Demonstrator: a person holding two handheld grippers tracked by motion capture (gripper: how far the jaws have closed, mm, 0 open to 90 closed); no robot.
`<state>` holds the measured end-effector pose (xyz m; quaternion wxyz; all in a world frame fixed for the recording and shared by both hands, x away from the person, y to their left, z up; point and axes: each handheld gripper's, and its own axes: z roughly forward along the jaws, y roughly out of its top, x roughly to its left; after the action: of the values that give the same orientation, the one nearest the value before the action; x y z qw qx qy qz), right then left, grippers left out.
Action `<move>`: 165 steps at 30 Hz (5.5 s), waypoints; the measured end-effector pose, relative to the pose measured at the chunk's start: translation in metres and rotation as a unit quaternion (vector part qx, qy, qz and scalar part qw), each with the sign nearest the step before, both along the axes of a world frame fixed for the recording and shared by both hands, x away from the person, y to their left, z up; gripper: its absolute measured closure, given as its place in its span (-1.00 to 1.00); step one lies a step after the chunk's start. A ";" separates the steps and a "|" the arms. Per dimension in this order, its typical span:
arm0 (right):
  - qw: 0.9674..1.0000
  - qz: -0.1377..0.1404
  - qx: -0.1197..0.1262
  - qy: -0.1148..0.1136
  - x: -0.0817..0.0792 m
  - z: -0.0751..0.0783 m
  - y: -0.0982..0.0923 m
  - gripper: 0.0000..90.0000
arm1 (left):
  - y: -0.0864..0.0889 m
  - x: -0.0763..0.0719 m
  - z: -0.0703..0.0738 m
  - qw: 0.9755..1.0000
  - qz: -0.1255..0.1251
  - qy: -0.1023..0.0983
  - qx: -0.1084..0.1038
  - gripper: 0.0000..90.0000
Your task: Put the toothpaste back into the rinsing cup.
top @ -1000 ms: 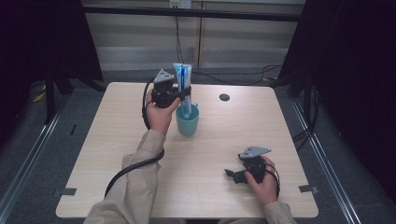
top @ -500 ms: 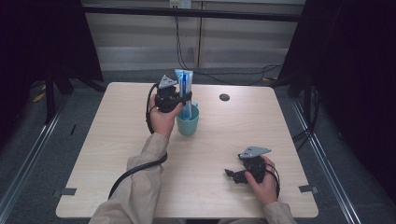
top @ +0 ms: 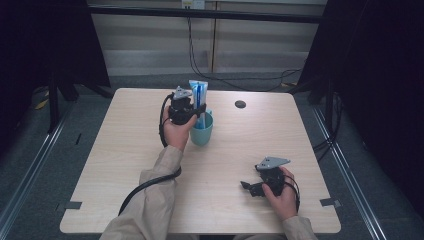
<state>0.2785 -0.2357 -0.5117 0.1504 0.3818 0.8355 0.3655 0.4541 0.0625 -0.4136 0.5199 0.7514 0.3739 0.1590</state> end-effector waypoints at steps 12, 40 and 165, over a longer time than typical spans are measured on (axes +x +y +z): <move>1.000 0.000 0.000 0.000 0.000 0.000 0.000 -0.68 | -0.002 0.000 -0.010 1.000 -0.002 0.012 0.010 0.61; 1.000 0.001 0.001 0.000 0.000 0.000 0.000 -0.67 | -0.003 0.005 -0.021 0.999 -0.002 0.031 0.018 0.60; 1.000 0.007 0.003 0.002 0.002 0.000 -0.001 -0.67 | 0.072 -0.034 -0.016 0.997 -0.019 0.072 0.001 -0.63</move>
<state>0.2809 -0.2365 -0.5117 0.1451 0.3772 0.8372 0.3684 0.4198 0.1346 -0.4293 0.4934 0.7685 0.3961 0.0954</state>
